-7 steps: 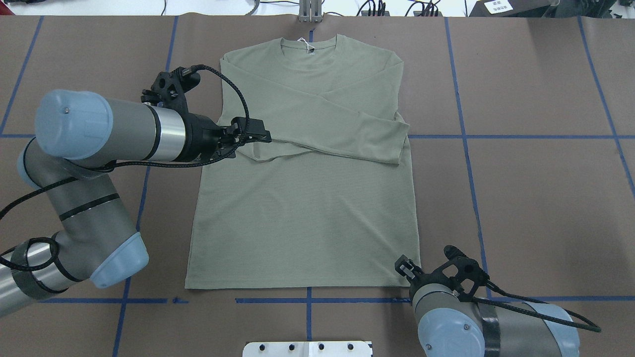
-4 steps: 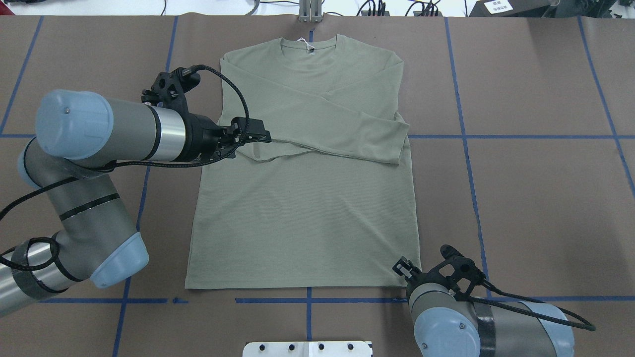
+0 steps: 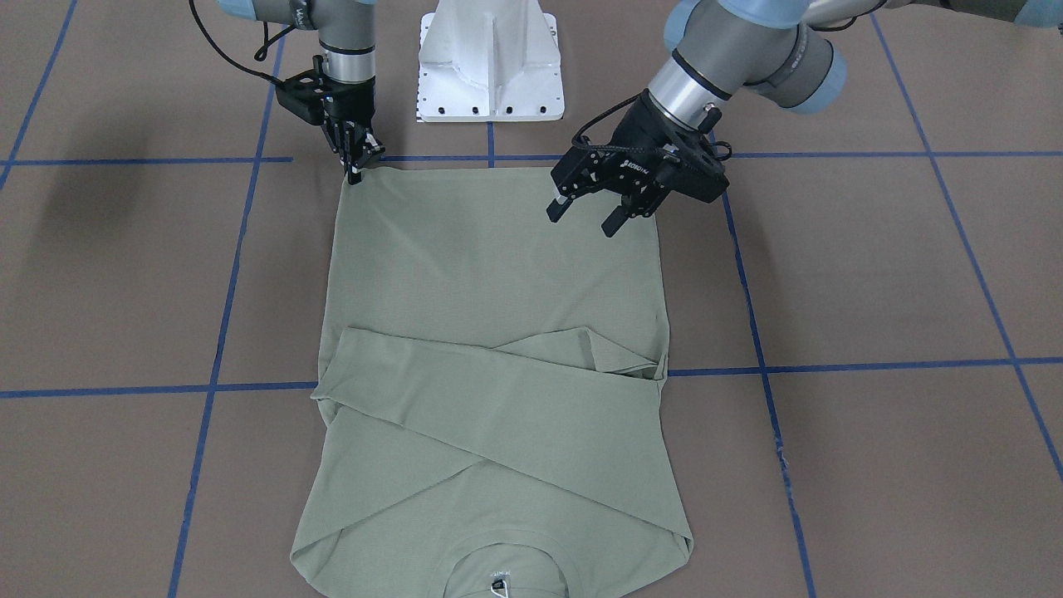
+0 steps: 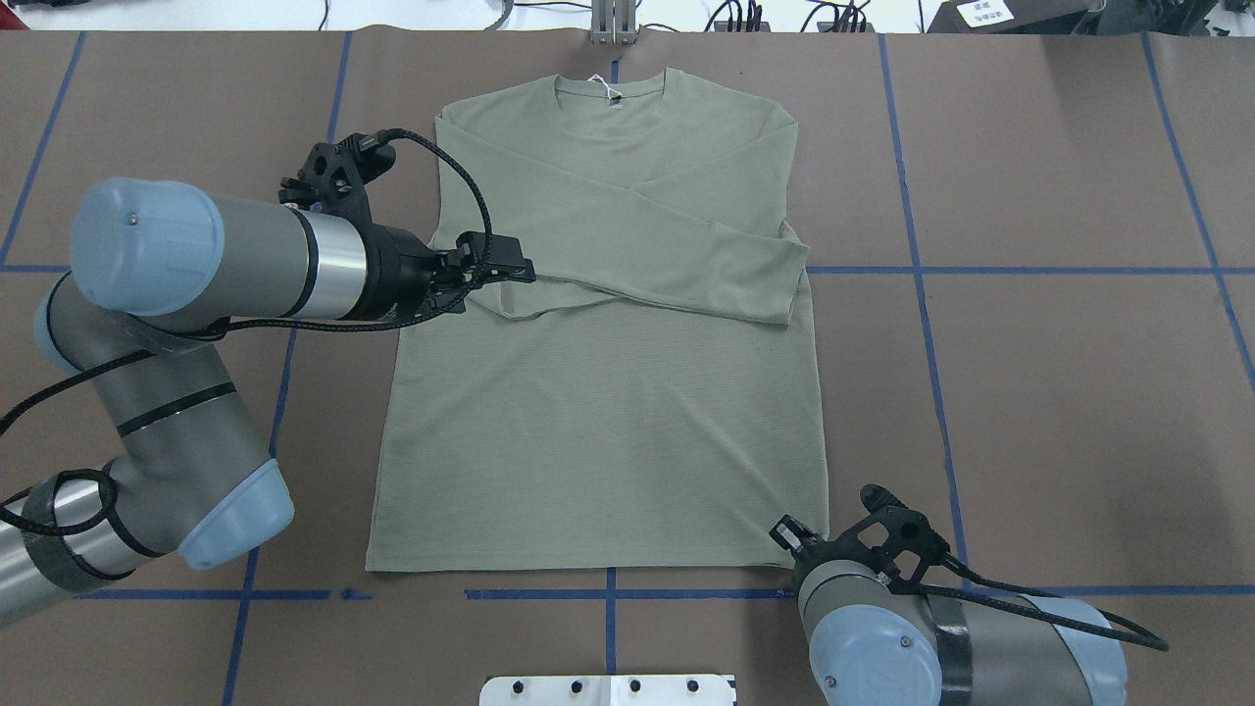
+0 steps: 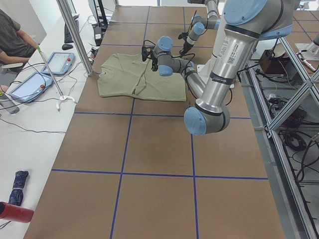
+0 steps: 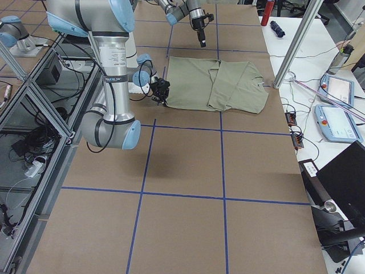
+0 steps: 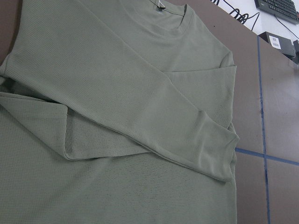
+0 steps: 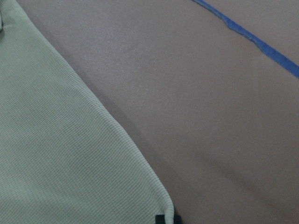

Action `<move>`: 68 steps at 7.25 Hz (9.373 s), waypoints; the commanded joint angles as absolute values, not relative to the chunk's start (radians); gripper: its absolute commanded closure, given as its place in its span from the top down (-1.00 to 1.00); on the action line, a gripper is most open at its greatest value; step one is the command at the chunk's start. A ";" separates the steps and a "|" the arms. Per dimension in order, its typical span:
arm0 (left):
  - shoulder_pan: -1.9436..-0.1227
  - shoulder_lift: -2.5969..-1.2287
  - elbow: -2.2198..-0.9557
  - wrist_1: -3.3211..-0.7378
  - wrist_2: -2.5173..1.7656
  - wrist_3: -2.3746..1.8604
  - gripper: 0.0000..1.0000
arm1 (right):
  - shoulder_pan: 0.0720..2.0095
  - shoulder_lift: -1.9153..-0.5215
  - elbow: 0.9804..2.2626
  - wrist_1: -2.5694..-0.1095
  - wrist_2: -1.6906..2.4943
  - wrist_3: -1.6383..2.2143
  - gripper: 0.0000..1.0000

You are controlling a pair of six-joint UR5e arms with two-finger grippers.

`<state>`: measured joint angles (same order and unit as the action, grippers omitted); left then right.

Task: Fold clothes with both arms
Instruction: 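Release the sleeve with the left gripper while right gripper moves to hem corner, then move the left gripper to the hem corner nearest it and grasp both corners, then lift the hem with both grippers and fold it toward the collar, then lay the hem down near the collar and open both grippers, then move the right gripper to the folded shirt's side edge and grasp it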

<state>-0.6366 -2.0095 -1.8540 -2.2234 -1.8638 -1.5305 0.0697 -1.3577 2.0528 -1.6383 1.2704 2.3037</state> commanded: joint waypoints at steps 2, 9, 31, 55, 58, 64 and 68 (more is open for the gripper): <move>-0.603 -2.022 -1.888 -2.017 -1.811 -1.609 0.87 | 0.089 -1.364 2.132 -1.647 1.318 2.299 -1.00; -0.267 -1.821 -2.074 -1.614 -1.545 -1.809 0.81 | 0.094 -1.359 2.158 -1.647 1.324 2.279 -1.00; -0.507 -1.934 -2.371 -1.494 -1.701 -1.714 -1.00 | 0.400 -1.196 2.419 -1.869 1.468 1.998 -1.00; -0.772 -2.197 -1.262 -2.425 -1.517 -1.470 0.13 | 0.642 -1.174 1.642 -1.017 1.649 1.862 0.50; -0.772 -2.191 -1.262 -2.427 -1.517 -1.468 0.13 | 0.600 -1.255 1.684 -1.017 1.623 1.861 0.58; -0.770 -2.191 -1.262 -2.427 -1.517 -1.470 0.13 | 0.592 -1.253 1.641 -1.020 1.605 1.853 -0.58; -0.767 -2.192 -1.262 -2.427 -1.517 -1.474 0.13 | 0.592 -1.293 1.756 -1.043 1.611 1.859 -1.00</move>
<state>-0.7682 -2.1920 -1.2624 -2.4267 -1.5171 -1.4713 0.5933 -1.2695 1.7067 -1.0282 1.6080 1.8562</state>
